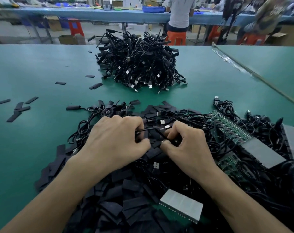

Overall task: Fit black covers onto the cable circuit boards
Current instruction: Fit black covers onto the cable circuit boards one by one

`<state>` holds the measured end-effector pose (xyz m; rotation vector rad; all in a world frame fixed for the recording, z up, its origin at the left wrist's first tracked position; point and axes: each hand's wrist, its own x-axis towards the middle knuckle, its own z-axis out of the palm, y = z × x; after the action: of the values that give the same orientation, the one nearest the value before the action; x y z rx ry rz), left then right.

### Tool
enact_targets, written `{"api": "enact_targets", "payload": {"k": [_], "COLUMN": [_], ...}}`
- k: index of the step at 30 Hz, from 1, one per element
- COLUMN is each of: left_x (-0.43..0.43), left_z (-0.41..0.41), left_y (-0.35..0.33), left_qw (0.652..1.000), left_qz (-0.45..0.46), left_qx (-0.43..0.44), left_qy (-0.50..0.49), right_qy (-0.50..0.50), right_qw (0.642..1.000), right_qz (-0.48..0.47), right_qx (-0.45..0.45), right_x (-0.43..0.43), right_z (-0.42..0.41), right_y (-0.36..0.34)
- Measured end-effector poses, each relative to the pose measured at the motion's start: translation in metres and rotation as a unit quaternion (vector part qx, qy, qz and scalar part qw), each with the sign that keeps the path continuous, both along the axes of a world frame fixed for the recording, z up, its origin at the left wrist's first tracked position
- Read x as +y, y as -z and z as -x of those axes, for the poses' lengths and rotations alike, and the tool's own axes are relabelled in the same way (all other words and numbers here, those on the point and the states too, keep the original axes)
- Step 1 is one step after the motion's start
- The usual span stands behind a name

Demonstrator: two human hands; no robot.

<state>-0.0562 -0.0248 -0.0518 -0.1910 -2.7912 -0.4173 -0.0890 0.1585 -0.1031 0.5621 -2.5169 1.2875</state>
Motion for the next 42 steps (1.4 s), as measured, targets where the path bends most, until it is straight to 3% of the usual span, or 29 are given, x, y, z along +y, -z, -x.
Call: {"api": "enact_targets", "payload": {"k": [4, 12, 16, 20, 32, 36, 42], "left_x": [-0.001, -0.008, -0.006, -0.003, -0.005, -0.007, -0.007], "left_z": [0.002, 0.004, 0.003, 0.003, 0.004, 0.006, 0.010], "left_y": [0.003, 0.005, 0.001, 0.001, 0.008, 0.010, 0.014], "left_qw": [0.998, 0.994, 0.996, 0.995, 0.999, 0.999, 0.991], "left_qz": [0.029, 0.049, -0.019, -0.040, 0.006, 0.023, -0.096], "left_qx": [-0.011, -0.088, -0.045, 0.000, 0.017, -0.020, -0.097], "left_qy": [-0.053, -0.042, -0.074, -0.093, -0.038, -0.036, -0.017], "right_qy": [-0.014, -0.013, -0.009, -0.020, -0.016, -0.002, 0.007], "right_qw": [0.999, 1.000, 0.998, 0.999, 0.999, 1.000, 0.998], "right_qz": [0.029, 0.003, -0.056, -0.033, 0.003, 0.021, 0.062], "right_qx": [-0.003, 0.021, 0.009, -0.006, 0.027, 0.017, 0.024], "right_x": [0.001, 0.000, 0.003, 0.005, 0.001, 0.001, 0.003], "right_z": [0.000, 0.004, 0.004, 0.004, 0.006, 0.006, 0.004], "right_y": [0.001, 0.004, 0.005, 0.004, 0.004, 0.002, 0.001]}}
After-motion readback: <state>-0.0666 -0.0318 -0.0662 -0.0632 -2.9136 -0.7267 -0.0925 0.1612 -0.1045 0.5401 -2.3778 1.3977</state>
